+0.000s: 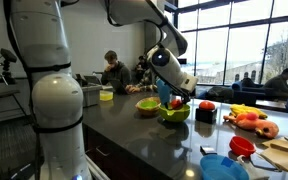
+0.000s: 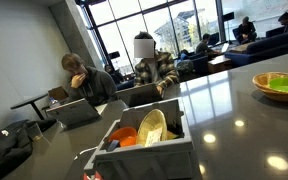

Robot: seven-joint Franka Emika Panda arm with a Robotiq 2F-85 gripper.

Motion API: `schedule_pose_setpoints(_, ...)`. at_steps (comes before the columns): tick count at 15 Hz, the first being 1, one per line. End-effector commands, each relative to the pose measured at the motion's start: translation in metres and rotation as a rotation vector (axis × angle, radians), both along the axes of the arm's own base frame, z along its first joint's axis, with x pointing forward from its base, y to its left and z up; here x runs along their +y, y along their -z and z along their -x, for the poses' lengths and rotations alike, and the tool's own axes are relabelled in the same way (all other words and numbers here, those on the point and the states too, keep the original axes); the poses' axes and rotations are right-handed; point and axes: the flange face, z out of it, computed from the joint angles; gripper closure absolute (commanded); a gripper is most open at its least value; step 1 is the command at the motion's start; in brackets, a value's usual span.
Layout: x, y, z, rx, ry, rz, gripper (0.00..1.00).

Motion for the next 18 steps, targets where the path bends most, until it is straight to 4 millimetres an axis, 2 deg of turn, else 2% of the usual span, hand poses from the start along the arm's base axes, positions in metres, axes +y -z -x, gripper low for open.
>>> schedule_pose_setpoints(1,0.010,-0.019,0.001,-0.006,-0.038,0.055,0.99)
schedule_pose_setpoints(6,0.013,-0.028,0.000,-0.016,-0.056,0.084,0.99)
schedule_pose_setpoints(12,0.000,-0.041,0.002,0.016,-0.006,0.207,0.99)
schedule_pose_setpoints(18,-0.004,-0.045,-0.001,0.029,-0.007,0.249,0.99)
